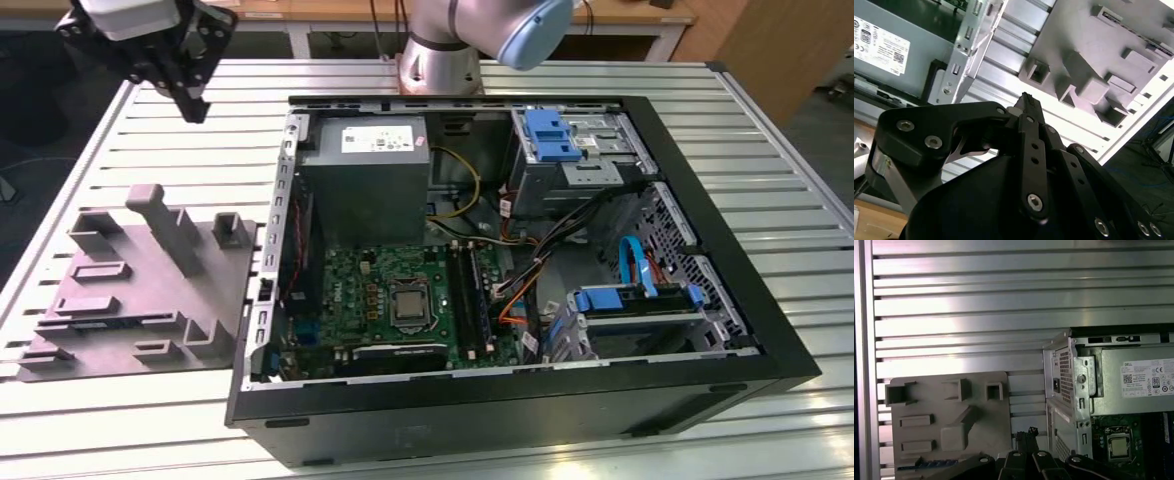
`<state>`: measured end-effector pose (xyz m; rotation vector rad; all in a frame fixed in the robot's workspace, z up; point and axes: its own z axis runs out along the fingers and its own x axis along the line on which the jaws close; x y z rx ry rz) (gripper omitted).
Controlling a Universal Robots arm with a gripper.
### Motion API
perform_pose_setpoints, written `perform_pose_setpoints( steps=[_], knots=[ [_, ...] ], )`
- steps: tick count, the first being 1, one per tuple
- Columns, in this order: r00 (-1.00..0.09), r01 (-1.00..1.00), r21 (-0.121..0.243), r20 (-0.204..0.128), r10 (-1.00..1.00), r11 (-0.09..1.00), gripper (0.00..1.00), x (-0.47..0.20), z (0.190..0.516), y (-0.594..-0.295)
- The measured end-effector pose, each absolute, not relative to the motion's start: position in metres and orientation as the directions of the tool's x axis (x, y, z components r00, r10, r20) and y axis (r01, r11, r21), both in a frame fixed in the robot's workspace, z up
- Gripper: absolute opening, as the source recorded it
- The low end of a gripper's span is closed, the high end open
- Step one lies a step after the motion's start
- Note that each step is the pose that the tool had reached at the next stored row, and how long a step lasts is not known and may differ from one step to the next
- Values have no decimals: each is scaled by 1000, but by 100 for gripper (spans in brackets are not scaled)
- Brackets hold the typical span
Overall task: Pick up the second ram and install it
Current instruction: 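Reach for the second ram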
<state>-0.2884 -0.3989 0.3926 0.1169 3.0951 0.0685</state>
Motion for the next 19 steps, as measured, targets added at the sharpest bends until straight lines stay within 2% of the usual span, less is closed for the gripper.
perform_pose_setpoints(
  steps=[19],
  knots=[
    [-996,74,46,-45,76,996,10,-357,388,-400]
  ],
)
